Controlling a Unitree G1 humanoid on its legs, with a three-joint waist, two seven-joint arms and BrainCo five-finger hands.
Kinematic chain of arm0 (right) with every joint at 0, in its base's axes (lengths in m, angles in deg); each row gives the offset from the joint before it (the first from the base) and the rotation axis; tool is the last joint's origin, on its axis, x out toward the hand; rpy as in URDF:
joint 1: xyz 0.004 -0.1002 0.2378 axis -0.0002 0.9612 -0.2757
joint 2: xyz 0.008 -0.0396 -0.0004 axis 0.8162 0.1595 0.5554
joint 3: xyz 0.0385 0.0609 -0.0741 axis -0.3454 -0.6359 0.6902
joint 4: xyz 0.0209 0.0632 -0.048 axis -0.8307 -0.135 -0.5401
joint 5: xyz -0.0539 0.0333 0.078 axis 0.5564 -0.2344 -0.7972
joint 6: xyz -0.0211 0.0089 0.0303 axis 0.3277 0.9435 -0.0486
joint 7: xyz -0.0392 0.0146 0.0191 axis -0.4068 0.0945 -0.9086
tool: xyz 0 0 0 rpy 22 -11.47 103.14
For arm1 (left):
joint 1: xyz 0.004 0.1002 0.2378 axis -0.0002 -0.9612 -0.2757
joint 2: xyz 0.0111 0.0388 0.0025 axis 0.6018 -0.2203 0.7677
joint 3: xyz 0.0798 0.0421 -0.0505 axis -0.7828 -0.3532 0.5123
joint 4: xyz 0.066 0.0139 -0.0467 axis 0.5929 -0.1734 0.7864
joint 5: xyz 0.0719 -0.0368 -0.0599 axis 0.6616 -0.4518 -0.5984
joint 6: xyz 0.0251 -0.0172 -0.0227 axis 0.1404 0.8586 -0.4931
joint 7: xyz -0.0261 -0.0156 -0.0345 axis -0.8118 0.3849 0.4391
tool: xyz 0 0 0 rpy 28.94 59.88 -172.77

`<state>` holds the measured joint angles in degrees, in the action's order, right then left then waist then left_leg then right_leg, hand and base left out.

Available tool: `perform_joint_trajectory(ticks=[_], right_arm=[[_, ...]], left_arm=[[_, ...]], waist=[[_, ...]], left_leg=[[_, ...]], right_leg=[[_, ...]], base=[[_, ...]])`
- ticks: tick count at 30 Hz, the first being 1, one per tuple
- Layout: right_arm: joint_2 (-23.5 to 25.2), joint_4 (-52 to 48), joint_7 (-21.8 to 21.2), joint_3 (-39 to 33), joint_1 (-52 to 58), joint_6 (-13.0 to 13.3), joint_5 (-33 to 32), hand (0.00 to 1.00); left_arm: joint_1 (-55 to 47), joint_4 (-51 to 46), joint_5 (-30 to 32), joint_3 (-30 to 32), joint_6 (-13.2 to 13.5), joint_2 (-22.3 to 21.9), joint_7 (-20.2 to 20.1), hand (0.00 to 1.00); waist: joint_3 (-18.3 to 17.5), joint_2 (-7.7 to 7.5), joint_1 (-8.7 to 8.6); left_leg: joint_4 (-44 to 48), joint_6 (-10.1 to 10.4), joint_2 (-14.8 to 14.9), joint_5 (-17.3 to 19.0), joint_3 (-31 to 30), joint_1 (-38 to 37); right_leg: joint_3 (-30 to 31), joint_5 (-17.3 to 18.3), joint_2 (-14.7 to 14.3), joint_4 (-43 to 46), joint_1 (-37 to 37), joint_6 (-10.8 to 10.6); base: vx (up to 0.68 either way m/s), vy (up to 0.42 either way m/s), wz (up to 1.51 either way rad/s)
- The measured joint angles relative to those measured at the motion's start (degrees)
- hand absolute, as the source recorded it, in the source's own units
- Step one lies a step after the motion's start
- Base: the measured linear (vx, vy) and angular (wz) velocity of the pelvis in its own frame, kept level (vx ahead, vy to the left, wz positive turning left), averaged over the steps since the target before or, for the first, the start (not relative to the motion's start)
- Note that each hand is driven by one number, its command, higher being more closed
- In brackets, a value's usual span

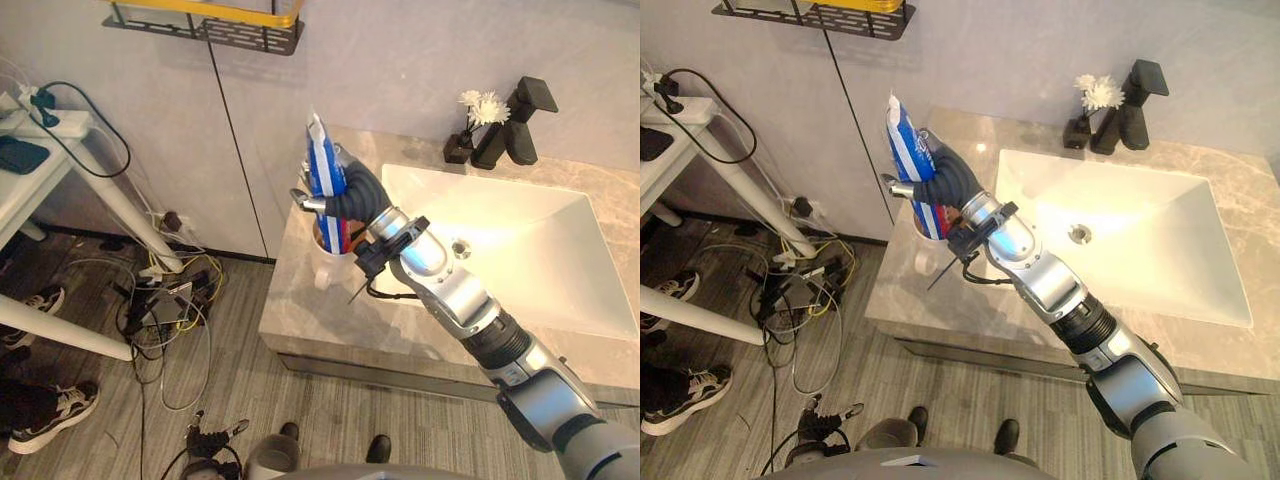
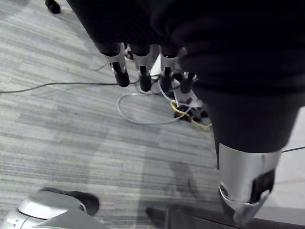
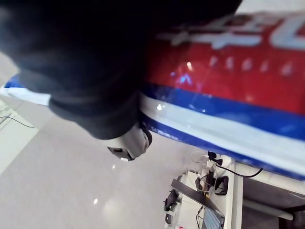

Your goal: Organize washtable

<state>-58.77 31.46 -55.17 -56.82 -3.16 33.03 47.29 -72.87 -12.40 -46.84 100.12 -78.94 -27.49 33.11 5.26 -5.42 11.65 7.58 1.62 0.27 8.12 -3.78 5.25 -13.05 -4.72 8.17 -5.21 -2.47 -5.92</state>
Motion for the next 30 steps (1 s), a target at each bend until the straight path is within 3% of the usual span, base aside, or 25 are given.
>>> perform_joint_trajectory(ticks=[12, 13, 30], right_arm=[[0.0, 0.0, -1.1, 0.0, 2.4, -0.4, 0.0, 1.00], [0.0, 0.0, -1.1, 0.0, 2.4, -0.4, 0.0, 0.00], [0.3, -3.5, -1.4, -0.7, 2.5, -0.3, 0.0, 0.00]], left_arm=[[0.0, 0.1, 0.0, 0.0, 0.0, 0.2, -0.2, 0.00], [0.0, 0.1, 0.0, 0.0, 0.0, 0.2, -0.2, 0.00], [0.0, 0.4, 0.0, 0.2, 0.0, 0.4, -0.2, 0.00]], waist=[[0.4, -0.17, 0.01], [0.8, -0.21, 0.02], [1.5, -0.47, -0.06]], left_leg=[[1.0, 0.0, 0.0, 0.0, 0.3, 1.4], [1.0, 0.0, 0.0, 0.0, 0.2, 1.4], [1.1, 0.0, -0.1, 0.0, 0.6, 1.4]], right_leg=[[0.6, -0.3, -0.1, 0.0, -1.2, 0.1], [0.6, -0.4, -0.1, 0.0, -1.2, 0.1], [1.2, -0.8, 0.0, 0.0, -1.2, 0.0]], base=[[-0.01, 0.002, -0.01], [0.00, 0.000, 0.00], [0.00, 0.000, 0.00]])
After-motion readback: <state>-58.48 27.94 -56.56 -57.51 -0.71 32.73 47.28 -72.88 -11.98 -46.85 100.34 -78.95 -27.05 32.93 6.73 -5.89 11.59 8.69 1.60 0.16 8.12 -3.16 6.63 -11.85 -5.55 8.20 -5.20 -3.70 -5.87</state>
